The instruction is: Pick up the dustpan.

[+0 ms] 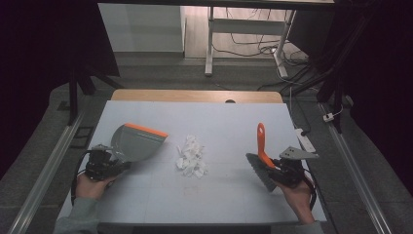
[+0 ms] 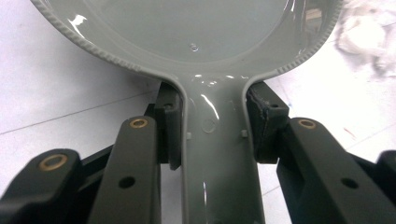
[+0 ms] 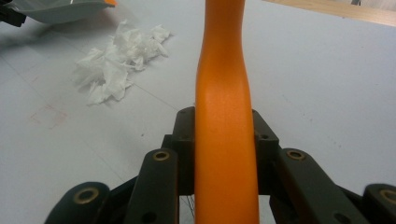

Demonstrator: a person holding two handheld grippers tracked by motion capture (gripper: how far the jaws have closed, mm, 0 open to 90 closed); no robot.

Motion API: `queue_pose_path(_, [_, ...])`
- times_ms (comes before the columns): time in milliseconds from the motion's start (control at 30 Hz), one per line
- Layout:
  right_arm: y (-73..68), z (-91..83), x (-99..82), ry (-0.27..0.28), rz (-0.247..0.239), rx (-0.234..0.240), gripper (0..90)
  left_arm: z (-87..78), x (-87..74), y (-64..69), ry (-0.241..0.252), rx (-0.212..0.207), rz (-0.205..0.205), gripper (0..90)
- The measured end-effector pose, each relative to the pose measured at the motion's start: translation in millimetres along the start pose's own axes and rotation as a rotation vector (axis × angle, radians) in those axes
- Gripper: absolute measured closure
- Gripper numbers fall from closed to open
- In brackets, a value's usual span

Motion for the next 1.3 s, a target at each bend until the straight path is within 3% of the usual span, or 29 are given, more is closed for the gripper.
queue_pose_path(367, [1.7,-3.8,1.5,0.013,0.002,-0.012,70.7,-10.2,1.4,2.2,0.031,-0.030,0.041,61.6])
queue_pose_path(700, [2.3,-5.0,3.1,0.022,0.004,-0.018,70.7,-25.4,3.2,6.7,0.055,-0.066,0.122,61.6])
queue_pose_path(1300, [-0.9,-1.2,8.6,0.029,-0.003,-0.020,70.7,-35.4,-5.0,7.2,0.012,-0.140,0.212,61.6])
Point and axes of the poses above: each handheld gripper's, and its own axes: z roughly forward along the jaws, x roughly out of its top, y roughly to its right, the point moved 4 cm from there along z, roughly forward along the jaws
